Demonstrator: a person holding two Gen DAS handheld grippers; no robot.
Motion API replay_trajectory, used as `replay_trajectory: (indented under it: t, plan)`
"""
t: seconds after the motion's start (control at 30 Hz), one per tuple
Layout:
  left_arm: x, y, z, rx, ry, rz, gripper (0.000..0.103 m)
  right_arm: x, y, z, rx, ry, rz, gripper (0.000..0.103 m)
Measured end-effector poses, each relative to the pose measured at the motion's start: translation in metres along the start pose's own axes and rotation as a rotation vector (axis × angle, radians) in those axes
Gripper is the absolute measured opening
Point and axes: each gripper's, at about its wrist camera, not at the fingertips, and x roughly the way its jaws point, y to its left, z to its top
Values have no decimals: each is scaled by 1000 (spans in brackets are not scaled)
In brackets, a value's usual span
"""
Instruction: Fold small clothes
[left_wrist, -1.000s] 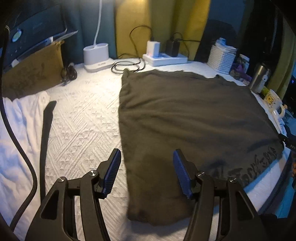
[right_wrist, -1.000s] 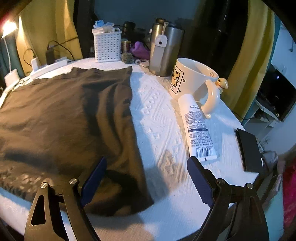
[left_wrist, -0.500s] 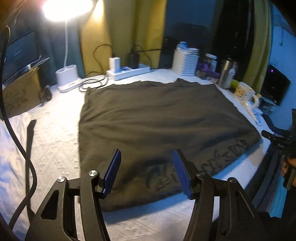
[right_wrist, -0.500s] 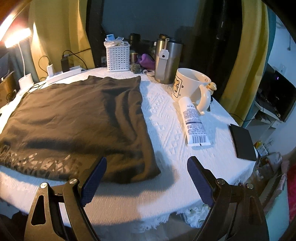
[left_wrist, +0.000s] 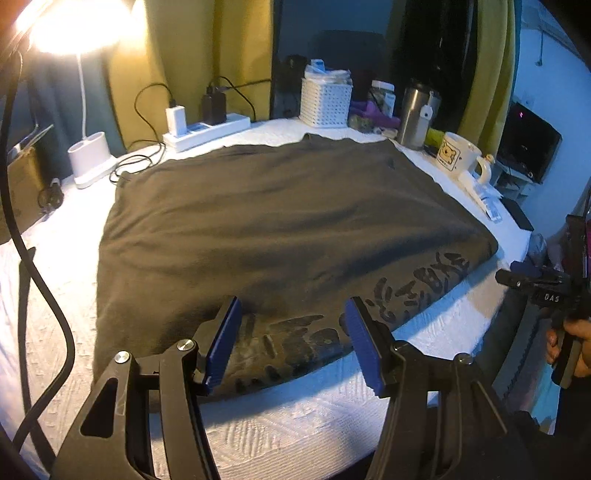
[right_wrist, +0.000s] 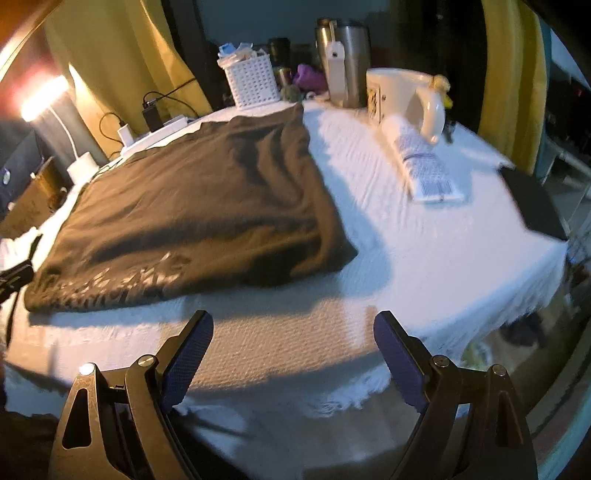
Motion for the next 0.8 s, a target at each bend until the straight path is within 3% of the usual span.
replay_trajectory:
  t: [0.17, 0.6, 0.8]
  plan:
    - [8, 4, 3, -6, 20, 10, 58, 5, 2, 9, 51, 8, 96, 90]
    - [21, 37, 16, -60, 51, 57, 58, 41, 22, 44, 80, -30, 136, 100]
    - [26, 58, 22, -90, 61, 91, 58, 60, 29, 67, 104, -60, 183, 101]
